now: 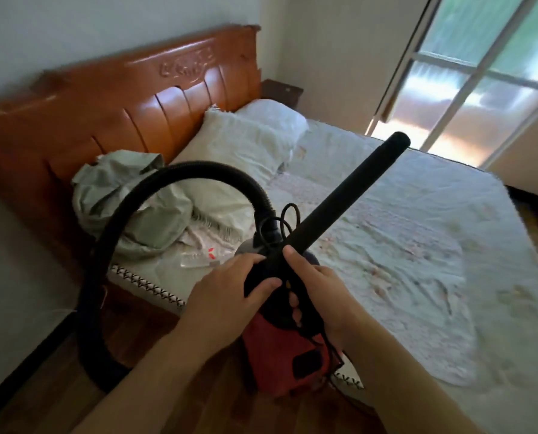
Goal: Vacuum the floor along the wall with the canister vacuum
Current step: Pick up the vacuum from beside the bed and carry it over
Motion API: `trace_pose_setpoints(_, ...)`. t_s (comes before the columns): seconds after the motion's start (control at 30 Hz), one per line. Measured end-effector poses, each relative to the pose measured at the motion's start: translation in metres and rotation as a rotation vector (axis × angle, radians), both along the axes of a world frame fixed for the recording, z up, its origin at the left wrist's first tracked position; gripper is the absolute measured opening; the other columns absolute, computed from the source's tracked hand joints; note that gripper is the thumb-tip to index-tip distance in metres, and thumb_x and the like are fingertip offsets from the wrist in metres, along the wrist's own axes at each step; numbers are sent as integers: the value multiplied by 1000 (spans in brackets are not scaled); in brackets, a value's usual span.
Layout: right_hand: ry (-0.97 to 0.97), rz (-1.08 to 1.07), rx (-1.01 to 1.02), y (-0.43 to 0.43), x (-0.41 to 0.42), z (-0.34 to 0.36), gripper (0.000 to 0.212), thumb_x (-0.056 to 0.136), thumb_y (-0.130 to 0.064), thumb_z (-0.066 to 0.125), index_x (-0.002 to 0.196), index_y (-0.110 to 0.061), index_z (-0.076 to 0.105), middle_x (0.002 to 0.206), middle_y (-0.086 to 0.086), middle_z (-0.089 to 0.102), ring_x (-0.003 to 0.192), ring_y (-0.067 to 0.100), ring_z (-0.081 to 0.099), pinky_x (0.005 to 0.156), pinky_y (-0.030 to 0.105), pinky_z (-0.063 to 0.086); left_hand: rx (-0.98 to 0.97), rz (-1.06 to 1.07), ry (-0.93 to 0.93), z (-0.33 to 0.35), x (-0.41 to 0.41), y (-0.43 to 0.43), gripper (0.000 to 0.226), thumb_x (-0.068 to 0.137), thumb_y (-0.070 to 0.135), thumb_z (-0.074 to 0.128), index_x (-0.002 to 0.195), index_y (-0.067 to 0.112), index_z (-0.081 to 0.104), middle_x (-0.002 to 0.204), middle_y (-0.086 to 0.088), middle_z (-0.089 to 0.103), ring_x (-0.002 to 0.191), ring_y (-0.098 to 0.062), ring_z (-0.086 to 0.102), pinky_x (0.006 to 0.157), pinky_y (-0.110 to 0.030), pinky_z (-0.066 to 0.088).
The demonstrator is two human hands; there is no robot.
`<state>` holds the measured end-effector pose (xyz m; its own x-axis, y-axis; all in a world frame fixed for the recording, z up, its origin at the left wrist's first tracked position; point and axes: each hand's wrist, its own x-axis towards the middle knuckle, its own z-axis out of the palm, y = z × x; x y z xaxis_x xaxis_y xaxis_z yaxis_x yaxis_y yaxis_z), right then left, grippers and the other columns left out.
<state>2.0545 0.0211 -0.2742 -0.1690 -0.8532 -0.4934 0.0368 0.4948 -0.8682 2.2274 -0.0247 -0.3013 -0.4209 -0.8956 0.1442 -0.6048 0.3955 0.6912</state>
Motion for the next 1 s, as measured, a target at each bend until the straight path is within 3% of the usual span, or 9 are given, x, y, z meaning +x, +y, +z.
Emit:
trace_pose_setpoints(0.23, 28, -232, -47, 83, -115, 22, 60, 85, -69, 67, 84, -9, 64, 61, 7, 53, 46, 19, 44, 46, 29, 39, -22, -272, 76, 14, -136, 37, 39, 90, 63, 52, 120, 40, 60, 102, 21, 63, 92, 1, 61, 76, -27, 54)
trace_pose_setpoints(0.47, 87, -519, 4, 168, -196, 21, 47, 82, -58, 78, 76, -14, 60, 62, 6, 53, 48, 19, 46, 48, 30, 41, 0, -580, 84, 15, -252, 62, 34, 93, 57, 55, 119, 37, 62, 100, 20, 65, 90, -1, 62, 75, -31, 55)
trace_pose_setpoints(0.63, 140, -779, 78, 216, -232, 13, 38, 86, -42, 81, 90, -7, 64, 62, 7, 56, 46, 20, 48, 46, 30, 39, 18, -773, 97, 8, -323, 74, 33, 92, 54, 58, 118, 34, 64, 96, 19, 65, 88, -3, 61, 74, -30, 53)
trace_pose_setpoints(0.83, 165, -1082, 147, 267, -256, 8, 24, 95, -26, 73, 92, -6, 60, 60, 5, 55, 43, 16, 48, 42, 28, 39, 55, -1006, 101, 4, -389, 101, 32, 93, 51, 58, 117, 32, 66, 79, 17, 62, 71, -3, 60, 58, -23, 43)
trace_pose_setpoints(1.0, 132, -1302, 176, 326, -263, -5, 22, 99, -27, 68, 91, -8, 60, 62, 4, 53, 47, 15, 47, 45, 29, 40, 33, -1209, 57, 0, -440, 156, 33, 94, 51, 59, 119, 30, 66, 90, 16, 63, 80, -2, 59, 65, -25, 47)
